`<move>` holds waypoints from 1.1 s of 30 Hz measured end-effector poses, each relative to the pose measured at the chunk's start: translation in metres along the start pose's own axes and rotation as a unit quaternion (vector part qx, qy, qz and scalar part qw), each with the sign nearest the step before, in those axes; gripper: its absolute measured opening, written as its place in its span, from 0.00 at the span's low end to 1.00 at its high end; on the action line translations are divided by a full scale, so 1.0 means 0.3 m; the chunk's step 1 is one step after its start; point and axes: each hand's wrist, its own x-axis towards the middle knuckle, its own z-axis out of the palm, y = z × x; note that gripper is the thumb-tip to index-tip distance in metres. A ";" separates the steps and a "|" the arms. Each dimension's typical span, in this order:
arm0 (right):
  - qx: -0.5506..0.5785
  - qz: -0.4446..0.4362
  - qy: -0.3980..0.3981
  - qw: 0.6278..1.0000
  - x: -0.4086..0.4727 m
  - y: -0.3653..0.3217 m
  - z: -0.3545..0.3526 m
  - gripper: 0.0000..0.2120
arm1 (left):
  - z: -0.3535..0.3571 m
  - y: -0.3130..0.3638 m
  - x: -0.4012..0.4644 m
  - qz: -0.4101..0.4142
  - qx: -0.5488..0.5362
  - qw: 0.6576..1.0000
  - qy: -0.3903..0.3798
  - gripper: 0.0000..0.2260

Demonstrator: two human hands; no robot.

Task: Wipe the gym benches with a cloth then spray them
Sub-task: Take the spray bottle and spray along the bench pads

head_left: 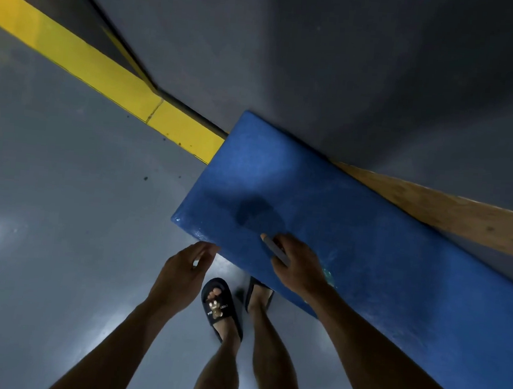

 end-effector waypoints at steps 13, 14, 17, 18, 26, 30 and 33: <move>0.059 0.153 0.038 0.986 -0.212 0.253 -0.136 0.05 | 0.054 0.094 0.023 0.021 0.031 0.999 -0.020 0.12; 0.065 0.165 0.036 0.983 -0.203 0.262 -0.153 0.02 | 0.056 0.096 0.025 0.018 0.032 0.999 -0.021 0.13; 0.064 0.159 0.038 0.984 -0.161 0.276 -0.185 0.02 | 0.059 0.094 0.029 0.011 0.033 0.999 -0.026 0.13; 0.055 0.144 0.038 0.987 -0.144 0.277 -0.188 0.02 | 0.060 0.089 0.030 0.016 0.044 0.998 -0.030 0.14; 0.015 0.010 0.033 0.999 0.078 0.094 -0.160 0.05 | 0.051 0.067 0.028 -0.007 0.028 0.999 -0.021 0.15; 0.001 0.028 0.014 0.999 0.182 -0.039 -0.123 0.06 | 0.032 0.055 0.023 -0.008 0.005 1.000 -0.010 0.18; 0.024 0.025 0.014 0.999 0.239 -0.100 -0.105 0.03 | 0.013 0.043 0.019 -0.015 -0.002 1.000 -0.001 0.19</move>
